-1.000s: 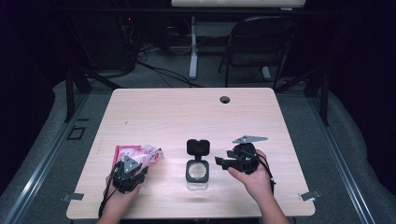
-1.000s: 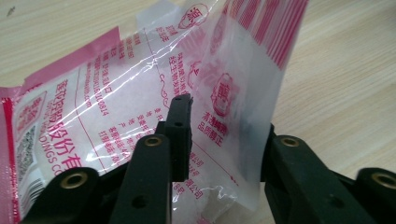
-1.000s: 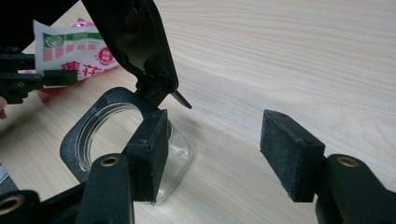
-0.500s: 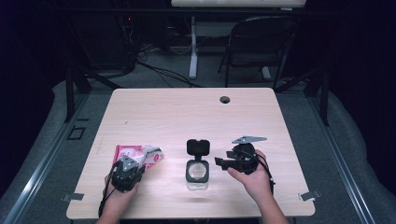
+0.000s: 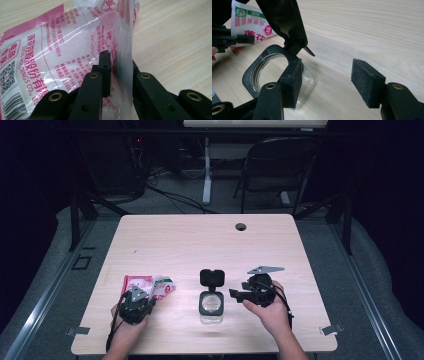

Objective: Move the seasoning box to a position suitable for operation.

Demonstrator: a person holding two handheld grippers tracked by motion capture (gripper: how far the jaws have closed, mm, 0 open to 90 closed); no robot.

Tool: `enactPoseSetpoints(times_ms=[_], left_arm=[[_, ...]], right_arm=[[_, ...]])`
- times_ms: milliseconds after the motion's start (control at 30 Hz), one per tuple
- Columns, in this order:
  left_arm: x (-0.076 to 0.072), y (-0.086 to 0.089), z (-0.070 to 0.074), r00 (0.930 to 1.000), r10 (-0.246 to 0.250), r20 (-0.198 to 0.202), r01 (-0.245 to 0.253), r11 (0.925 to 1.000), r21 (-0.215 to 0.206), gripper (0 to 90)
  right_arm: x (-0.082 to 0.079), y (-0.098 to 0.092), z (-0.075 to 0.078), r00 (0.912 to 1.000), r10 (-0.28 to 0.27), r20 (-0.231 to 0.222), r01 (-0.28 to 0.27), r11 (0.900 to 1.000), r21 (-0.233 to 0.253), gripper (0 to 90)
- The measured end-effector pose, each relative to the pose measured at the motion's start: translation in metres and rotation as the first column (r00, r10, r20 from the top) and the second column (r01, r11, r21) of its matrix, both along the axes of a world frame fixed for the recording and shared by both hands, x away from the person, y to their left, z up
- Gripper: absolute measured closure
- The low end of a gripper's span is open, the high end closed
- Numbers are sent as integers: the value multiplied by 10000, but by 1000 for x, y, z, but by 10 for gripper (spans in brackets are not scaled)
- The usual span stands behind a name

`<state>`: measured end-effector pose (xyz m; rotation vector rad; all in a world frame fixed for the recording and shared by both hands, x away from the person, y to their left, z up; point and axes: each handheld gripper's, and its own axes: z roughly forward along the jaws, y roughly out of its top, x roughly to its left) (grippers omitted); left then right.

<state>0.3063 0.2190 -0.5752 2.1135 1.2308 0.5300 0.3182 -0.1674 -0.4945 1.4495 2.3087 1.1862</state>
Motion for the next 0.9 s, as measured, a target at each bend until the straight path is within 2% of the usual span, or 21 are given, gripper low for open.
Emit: enactPoseSetpoints(times_ms=[100, 267, 367, 533, 733, 900], left_arm=[[1, -2, 0, 9999, 124, -25, -124, 9999, -21, 805], [3, -3, 0, 10000, 2, -56, -2, 9999, -104, 750], [5, -3, -1, 10000, 24, -63, -25, 9999, -164, 749], [6, -5, -1, 10000, 66, 5, -66, 9999, 76, 793], [6, -3, -2, 10000, 15, -33, -15, 9999, -111, 833], [5, -4, -1, 9996, -228, 184, 225, 9996, 173, 847]], right_arm=[[0, 0, 0, 10000, -8, 16, 8, 10000, -12, 420], [1, -1, -1, 10000, 1, 64, -1, 10000, 22, 422], [1, -1, -1, 10000, -25, 49, 25, 10000, 0, 422], [1, -2, -1, 9999, -70, 80, 70, 10000, 13, 422], [1, -1, -2, 10000, -49, 16, 49, 10000, 3, 422], [2, -1, -2, 10000, -50, 16, 50, 10000, -19, 423]])
